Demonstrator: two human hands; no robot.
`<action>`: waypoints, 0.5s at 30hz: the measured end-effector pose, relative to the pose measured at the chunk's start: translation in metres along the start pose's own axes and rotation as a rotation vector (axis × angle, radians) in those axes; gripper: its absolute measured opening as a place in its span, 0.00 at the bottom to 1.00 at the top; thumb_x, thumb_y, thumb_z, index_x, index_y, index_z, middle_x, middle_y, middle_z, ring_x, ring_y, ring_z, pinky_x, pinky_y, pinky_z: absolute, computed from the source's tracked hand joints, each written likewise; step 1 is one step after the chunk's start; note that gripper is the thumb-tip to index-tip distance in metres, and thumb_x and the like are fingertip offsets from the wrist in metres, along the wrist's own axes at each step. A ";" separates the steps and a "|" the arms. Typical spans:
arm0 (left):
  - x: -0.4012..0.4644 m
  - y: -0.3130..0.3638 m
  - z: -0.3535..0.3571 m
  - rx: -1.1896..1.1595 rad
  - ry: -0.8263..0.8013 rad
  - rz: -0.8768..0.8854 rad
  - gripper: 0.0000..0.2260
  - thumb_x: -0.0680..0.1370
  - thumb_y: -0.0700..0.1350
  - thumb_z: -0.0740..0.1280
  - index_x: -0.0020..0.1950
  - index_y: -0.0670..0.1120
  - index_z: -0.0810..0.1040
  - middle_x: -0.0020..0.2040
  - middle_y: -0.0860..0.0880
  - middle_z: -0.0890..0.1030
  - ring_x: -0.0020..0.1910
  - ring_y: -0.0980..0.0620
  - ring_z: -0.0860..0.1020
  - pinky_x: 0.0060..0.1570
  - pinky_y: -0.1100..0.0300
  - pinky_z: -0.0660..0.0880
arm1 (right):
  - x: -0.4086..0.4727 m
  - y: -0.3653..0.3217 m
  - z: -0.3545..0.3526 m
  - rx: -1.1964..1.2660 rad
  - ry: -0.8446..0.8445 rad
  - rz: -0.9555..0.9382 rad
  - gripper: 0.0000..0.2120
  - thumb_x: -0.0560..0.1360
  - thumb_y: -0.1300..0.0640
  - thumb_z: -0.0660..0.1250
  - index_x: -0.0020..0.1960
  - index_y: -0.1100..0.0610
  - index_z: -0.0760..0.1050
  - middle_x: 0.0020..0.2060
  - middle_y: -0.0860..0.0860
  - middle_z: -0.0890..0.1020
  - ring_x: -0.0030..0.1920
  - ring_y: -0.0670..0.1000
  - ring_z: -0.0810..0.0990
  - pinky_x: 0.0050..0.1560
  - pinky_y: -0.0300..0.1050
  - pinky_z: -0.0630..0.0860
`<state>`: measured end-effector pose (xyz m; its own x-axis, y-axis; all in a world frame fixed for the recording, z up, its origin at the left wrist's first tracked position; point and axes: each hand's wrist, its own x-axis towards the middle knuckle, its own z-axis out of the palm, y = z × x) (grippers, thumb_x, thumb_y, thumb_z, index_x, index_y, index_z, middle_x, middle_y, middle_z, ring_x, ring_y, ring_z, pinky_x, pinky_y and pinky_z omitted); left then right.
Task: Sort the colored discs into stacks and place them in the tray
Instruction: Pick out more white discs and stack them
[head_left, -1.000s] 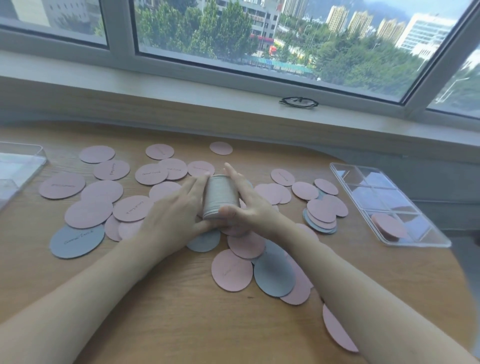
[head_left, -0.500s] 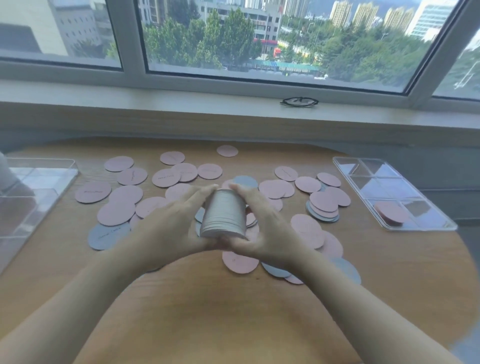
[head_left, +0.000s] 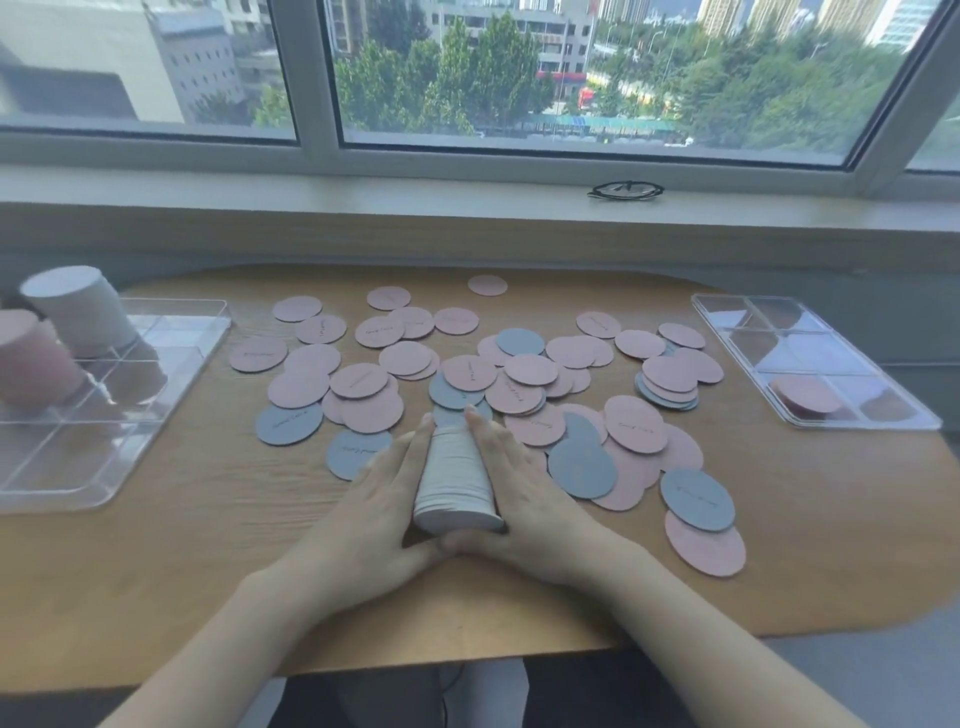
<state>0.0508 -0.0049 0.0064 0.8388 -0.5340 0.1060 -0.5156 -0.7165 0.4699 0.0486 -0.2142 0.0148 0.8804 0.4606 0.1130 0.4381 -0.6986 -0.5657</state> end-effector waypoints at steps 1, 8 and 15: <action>0.000 0.000 0.001 0.029 -0.014 -0.010 0.50 0.73 0.70 0.61 0.78 0.53 0.30 0.76 0.64 0.39 0.68 0.76 0.32 0.64 0.78 0.32 | 0.000 0.000 0.002 -0.007 0.006 0.000 0.56 0.70 0.34 0.71 0.78 0.44 0.33 0.78 0.42 0.50 0.76 0.39 0.46 0.75 0.39 0.47; 0.000 0.007 -0.010 -0.104 -0.123 -0.055 0.46 0.72 0.54 0.62 0.75 0.61 0.27 0.74 0.68 0.41 0.76 0.62 0.49 0.69 0.67 0.46 | 0.003 -0.007 0.001 0.027 0.037 0.053 0.57 0.68 0.43 0.77 0.80 0.51 0.40 0.78 0.46 0.53 0.78 0.44 0.50 0.77 0.48 0.52; -0.002 0.012 -0.016 -0.141 -0.074 -0.139 0.42 0.77 0.68 0.57 0.80 0.57 0.36 0.75 0.65 0.46 0.77 0.57 0.50 0.68 0.65 0.48 | 0.006 -0.017 0.007 -0.020 0.075 0.152 0.63 0.63 0.37 0.77 0.80 0.55 0.37 0.79 0.48 0.52 0.79 0.47 0.49 0.78 0.52 0.47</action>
<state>0.0456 -0.0051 0.0256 0.8825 -0.4694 -0.0307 -0.3614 -0.7185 0.5942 0.0452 -0.1958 0.0195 0.9475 0.3073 0.0885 0.3019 -0.7681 -0.5648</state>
